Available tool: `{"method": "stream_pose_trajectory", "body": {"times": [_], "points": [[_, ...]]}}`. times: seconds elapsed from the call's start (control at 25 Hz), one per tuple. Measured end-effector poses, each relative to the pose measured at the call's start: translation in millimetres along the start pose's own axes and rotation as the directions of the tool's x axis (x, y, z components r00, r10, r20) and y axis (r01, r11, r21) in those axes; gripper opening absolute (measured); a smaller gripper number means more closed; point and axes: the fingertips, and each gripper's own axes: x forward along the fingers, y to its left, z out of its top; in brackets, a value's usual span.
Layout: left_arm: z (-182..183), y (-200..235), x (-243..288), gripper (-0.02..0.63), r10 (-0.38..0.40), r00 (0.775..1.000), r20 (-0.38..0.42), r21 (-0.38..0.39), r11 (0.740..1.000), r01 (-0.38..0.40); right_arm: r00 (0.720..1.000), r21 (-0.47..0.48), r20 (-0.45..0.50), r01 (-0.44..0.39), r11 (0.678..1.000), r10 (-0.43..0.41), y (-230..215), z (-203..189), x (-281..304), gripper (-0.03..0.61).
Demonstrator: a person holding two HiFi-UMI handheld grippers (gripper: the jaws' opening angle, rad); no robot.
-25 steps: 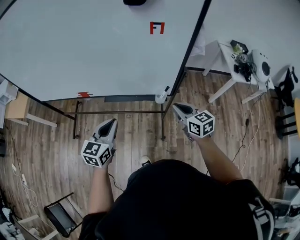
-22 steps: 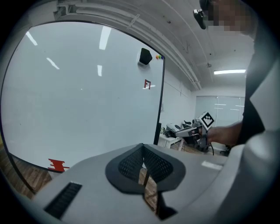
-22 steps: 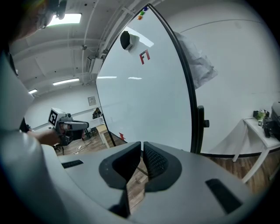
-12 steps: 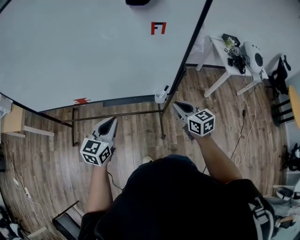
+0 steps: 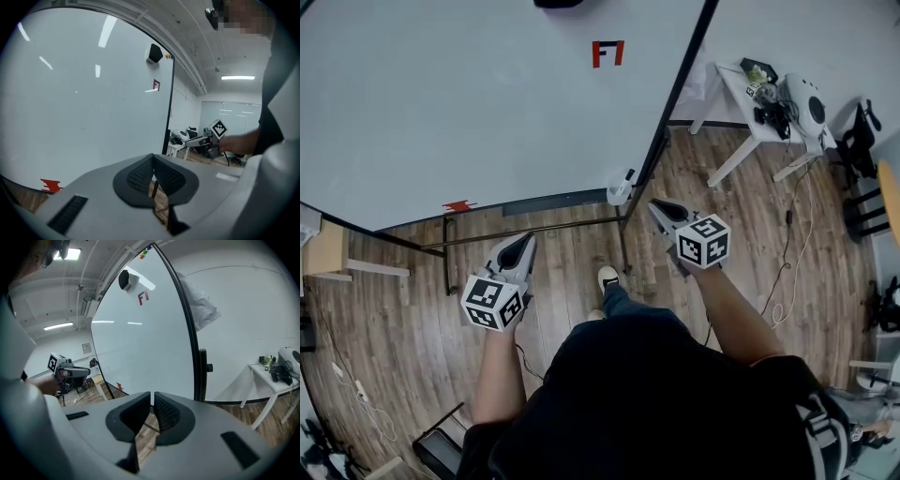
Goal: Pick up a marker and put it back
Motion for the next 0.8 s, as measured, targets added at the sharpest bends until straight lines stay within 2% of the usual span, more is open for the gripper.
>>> {"method": "stream_pose_trajectory", "body": {"times": [0.48, 0.8], "points": [[14.9, 18.1, 47.8, 0.012, -0.005, 0.999, -0.041, 0.038, 0.999, 0.007, 1.000, 0.039, -0.026, 0.001, 0.999, 0.000, -41.8, -11.5, 46.3, 0.037], [13.4, 38.1, 77.0, 0.012, 0.008, 0.997, -0.072, 0.022, 1.000, -0.006, 0.997, 0.063, -0.079, 0.014, 0.998, -0.009, -76.4, -23.6, 78.5, 0.051]]}}
